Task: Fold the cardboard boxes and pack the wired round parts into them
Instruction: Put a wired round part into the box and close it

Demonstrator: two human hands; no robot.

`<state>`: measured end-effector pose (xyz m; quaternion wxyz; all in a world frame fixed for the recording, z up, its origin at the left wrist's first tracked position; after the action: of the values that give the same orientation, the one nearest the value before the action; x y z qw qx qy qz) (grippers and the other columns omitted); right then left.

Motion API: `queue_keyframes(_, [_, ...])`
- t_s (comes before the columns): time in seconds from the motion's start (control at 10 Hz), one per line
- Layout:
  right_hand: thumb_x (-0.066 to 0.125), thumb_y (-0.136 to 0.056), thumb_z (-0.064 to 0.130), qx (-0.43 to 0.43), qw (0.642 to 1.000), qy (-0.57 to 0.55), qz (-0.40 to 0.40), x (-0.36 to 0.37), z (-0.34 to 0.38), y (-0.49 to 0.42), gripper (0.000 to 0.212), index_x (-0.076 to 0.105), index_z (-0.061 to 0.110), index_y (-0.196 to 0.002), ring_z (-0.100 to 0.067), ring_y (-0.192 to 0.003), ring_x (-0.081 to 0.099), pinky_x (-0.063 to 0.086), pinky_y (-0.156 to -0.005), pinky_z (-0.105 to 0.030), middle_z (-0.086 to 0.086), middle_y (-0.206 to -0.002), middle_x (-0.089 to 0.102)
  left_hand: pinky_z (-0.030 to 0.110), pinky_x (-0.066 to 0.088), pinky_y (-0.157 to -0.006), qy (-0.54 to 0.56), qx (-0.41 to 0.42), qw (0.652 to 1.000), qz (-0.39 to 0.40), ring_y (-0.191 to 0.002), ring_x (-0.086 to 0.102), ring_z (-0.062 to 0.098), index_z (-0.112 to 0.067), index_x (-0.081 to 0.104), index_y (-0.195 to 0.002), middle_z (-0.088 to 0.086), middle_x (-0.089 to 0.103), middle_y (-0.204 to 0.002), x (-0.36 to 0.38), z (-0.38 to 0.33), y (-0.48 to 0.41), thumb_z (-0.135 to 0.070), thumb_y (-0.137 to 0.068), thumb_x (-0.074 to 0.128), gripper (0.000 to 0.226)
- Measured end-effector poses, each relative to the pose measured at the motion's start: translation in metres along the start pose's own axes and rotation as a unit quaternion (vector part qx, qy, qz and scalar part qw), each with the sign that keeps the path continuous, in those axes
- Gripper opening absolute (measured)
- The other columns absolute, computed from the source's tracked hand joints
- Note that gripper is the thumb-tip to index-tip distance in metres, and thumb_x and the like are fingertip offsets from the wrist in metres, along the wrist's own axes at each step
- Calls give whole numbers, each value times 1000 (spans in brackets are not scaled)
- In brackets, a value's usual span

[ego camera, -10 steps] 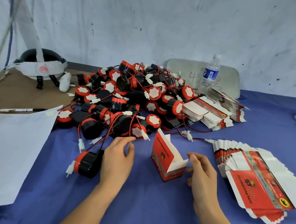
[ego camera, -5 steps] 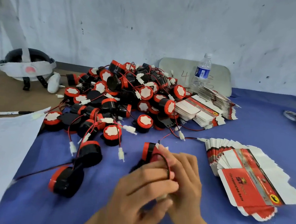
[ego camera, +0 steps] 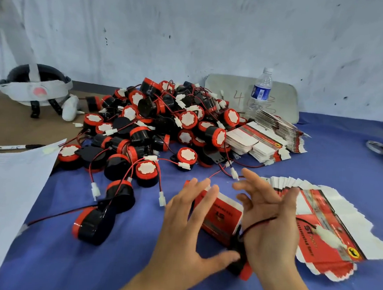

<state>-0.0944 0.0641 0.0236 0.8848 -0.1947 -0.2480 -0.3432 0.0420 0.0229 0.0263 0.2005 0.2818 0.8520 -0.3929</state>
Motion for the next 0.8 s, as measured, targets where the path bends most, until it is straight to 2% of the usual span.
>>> queue_keyframes(0.1, [24,-89,60,54,992,-102,45,-4,3,-4,72,77,12,-95,-18,-76,64,51,-72,-28,-8,-77,67,52,27,-115,10,-80,995,56,-149,-2,13,-29,8,-147,-17,-6,-155,13,14,0,-77,-65,46,102])
queue_keyframes(0.2, [26,-91,60,94,976,-187,55,-5,6,-5,66,76,16,-97,-16,-58,56,48,-49,-25,-4,-73,64,46,25,-117,16,-73,995,61,-142,-16,-7,-53,-6,-144,-29,-22,-152,21,24,2,-81,-63,48,101])
queue_keyframes(0.3, [26,-95,57,86,970,-221,44,-12,12,-9,64,76,17,-97,-13,-54,52,46,-47,-23,-2,-73,64,41,27,-112,32,-55,998,18,-141,-13,-12,-62,-1,-143,-24,-19,-156,25,33,4,-80,-68,55,95])
queue_keyframes(0.4, [23,-95,58,65,980,-182,42,-16,15,-12,67,76,17,-93,-16,-56,54,48,-53,-25,-4,-70,63,37,23,-109,11,-62,998,-19,-145,-4,-4,-61,0,-143,-22,-13,-158,26,39,3,-79,-67,59,98])
queue_keyframes(0.5, [19,-95,59,21,996,-68,47,-17,20,-13,72,76,16,-87,-20,-57,55,50,-57,-26,-8,-65,61,34,22,-112,-9,-76,997,-25,-147,4,3,-60,-2,-143,-21,-3,-159,30,44,0,-83,-66,54,98])
queue_keyframes(0.6, [17,-96,59,-38,989,134,48,-21,21,-12,72,75,17,-83,-17,-62,56,45,-61,-20,-10,-64,62,22,10,-116,-45,-75,996,-15,-143,20,3,-54,-7,-145,-29,15,-151,32,48,-2,-71,-71,57,99])
queue_keyframes(0.7, [25,-94,58,-108,917,380,61,-25,24,-11,58,72,26,-83,-16,-76,56,40,-73,-20,-2,-71,63,35,10,-119,-62,-96,993,-21,-138,29,7,-50,-10,-146,-20,33,-148,29,53,-3,-60,-72,55,99])
queue_keyframes(0.8, [32,-93,62,-129,802,575,95,-28,32,-14,49,66,32,-76,-10,-75,55,42,-71,-22,5,-70,59,39,12,-119,-28,-95,995,-23,-143,21,6,-54,-13,-145,-18,28,-151,27,51,-3,-62,-73,54,98])
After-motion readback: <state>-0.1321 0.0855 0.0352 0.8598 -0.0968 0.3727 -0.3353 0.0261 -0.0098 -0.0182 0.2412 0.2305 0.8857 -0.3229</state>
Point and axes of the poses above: each hand's wrist, its own y-axis away from the middle knuckle, its own x-axis out of the palm, z = x × y, the point moved 5 cm from there along -y, towards the middle knuckle
